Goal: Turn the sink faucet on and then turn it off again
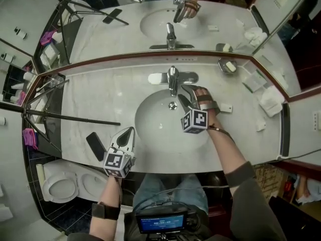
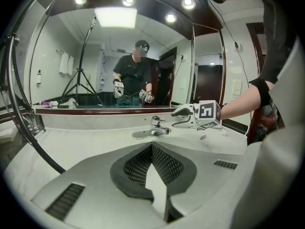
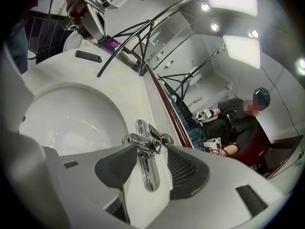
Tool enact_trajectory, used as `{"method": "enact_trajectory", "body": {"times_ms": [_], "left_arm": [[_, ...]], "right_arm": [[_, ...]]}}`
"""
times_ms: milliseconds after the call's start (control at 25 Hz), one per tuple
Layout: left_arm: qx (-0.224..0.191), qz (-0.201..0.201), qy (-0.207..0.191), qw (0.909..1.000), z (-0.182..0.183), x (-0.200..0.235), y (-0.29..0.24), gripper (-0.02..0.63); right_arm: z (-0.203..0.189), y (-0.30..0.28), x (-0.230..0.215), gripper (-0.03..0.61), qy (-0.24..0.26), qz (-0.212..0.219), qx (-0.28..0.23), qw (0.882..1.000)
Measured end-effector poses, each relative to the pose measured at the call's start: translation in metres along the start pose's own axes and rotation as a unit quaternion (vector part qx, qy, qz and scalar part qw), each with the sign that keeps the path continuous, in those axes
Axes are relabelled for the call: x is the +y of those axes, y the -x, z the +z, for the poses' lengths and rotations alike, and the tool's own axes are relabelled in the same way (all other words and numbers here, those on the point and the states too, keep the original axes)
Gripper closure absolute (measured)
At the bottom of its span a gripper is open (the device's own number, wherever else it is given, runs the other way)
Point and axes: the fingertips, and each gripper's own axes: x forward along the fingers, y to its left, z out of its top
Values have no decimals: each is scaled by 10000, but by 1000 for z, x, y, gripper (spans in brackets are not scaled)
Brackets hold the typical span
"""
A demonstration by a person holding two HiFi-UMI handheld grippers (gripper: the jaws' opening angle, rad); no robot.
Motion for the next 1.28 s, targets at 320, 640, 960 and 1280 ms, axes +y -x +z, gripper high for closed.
{"method": "enact_trajectory", "body": {"times_ms": [320, 640, 960, 1280], "left_arm": [[-35, -33, -4, 10000, 1, 2, -7, 612], [-39, -4, -45, 10000, 6, 6, -10, 612], [41, -23, -10, 10000, -1, 7, -16, 612], [-17, -24, -28, 10000, 10, 10, -23, 612]], "right_arm": [[16, -21, -6, 351, 308, 39, -75, 9995], [22, -44, -7, 351, 405, 65, -29, 9992], [28, -59, -19, 389, 632, 115, -3, 9979], [30, -60, -23, 391, 610, 276, 49, 9977]]}}
